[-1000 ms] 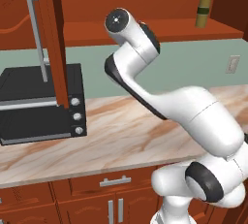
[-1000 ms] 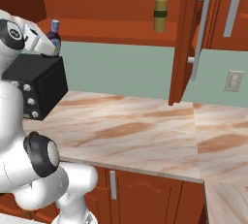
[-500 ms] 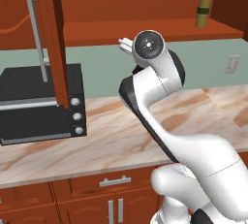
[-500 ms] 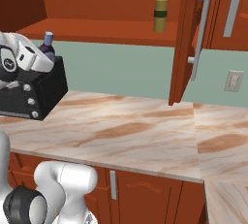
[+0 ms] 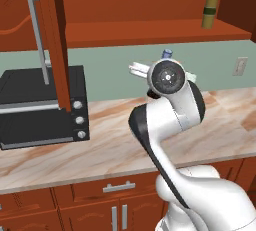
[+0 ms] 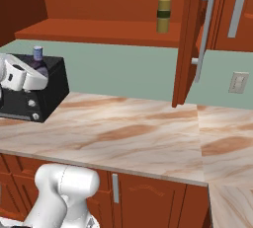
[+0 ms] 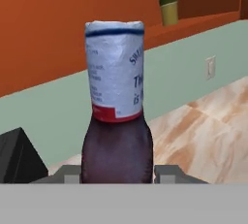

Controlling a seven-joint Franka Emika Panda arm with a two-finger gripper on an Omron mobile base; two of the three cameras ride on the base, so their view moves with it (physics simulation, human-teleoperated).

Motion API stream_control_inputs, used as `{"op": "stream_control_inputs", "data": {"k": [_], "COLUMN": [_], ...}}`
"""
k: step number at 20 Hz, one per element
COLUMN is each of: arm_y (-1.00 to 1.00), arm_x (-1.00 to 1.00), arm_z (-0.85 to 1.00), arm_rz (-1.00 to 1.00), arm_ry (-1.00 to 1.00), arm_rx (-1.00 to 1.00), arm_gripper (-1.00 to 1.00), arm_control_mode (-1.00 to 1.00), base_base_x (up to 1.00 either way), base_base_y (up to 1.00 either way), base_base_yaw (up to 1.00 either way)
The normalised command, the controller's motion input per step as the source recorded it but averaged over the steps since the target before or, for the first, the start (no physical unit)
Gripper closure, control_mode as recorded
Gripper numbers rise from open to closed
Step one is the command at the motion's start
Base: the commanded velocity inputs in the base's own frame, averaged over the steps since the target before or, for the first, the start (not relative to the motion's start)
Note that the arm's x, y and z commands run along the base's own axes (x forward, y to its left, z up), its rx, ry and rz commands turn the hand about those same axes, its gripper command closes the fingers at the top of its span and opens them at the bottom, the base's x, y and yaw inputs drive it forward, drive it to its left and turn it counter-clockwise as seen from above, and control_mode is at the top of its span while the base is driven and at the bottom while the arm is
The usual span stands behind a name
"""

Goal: Move the condiment bottle and oil and vinegar bottle from the cabinet to the dining counter.

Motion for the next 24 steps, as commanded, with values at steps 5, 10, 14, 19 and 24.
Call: {"op": "stream_control_inputs", "data": {"k": [5, 10, 14, 19, 24], "arm_y": [0.0, -0.01, 0.0, 0.0, 0.0], "arm_x": [-0.6, -0.34, 0.0, 0.0, 0.0], "arm_z": [-0.17, -0.1, 0.0, 0.0, 0.0], "arm_rz": [0.0, 0.0, 0.0, 0.0, 0.0], "arm_ry": [0.0, 0.06, 0.04, 0.0, 0.0], "arm_rx": [-0.14, -0.06, -0.01, 0.0, 0.0], "arm_gripper": [1.0, 1.0, 1.0, 1.0, 1.0], "arm_control_mode": [-1.0, -1.0, -1.0, 1.0, 1.0], "base_base_x": [0.0, 0.0, 0.0, -0.05, -0.54], "base_base_y": [0.0, 0.0, 0.0, 0.0, 0.05], "base_base_yaw": [0.0, 0.0, 0.0, 0.0, 0.05]}}
